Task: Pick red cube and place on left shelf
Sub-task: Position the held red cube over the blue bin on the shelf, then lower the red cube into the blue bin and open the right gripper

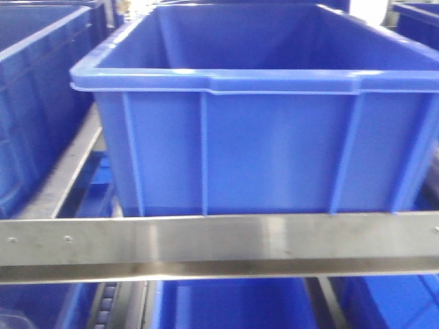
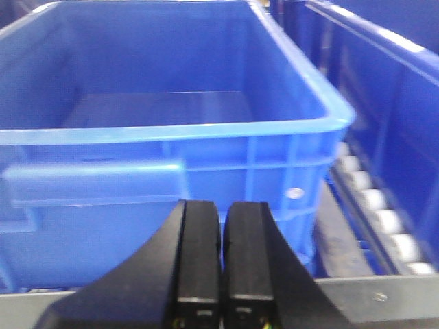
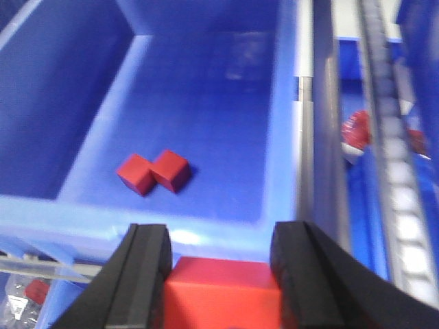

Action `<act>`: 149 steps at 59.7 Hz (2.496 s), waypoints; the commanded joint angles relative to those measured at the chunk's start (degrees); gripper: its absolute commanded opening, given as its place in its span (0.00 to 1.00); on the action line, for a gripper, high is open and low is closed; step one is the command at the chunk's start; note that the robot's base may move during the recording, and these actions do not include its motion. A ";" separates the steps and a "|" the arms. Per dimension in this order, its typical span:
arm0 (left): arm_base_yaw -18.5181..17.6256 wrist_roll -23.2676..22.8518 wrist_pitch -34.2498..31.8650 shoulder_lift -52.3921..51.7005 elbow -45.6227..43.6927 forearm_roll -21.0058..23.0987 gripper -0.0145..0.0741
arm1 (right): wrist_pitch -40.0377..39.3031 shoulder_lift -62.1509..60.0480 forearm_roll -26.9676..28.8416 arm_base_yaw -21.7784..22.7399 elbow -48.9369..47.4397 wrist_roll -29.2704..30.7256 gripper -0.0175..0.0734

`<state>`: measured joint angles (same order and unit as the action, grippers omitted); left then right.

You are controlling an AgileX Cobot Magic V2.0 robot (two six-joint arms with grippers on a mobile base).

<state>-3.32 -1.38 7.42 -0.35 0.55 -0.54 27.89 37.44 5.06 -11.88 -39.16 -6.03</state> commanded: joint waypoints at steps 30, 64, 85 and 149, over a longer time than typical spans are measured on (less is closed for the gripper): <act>-0.23 -0.05 -5.01 -0.92 1.32 0.17 0.28 | -4.87 -0.02 -0.37 -0.03 -1.52 0.14 0.25; -0.23 -0.05 -5.01 -0.92 1.32 0.17 0.28 | -4.87 -0.02 -0.37 -0.03 -1.52 0.14 0.25; -0.23 -0.05 -5.01 -0.92 1.32 0.17 0.28 | -4.87 -0.02 -0.37 -0.03 -1.52 0.14 0.25; -0.23 -0.05 -5.01 -0.92 1.32 0.17 0.28 | -10.57 44.75 -0.32 -3.59 -32.89 0.14 0.73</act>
<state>-3.32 -1.38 7.42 -0.35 0.55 -0.54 21.32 81.43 5.06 -14.47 -67.50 -6.03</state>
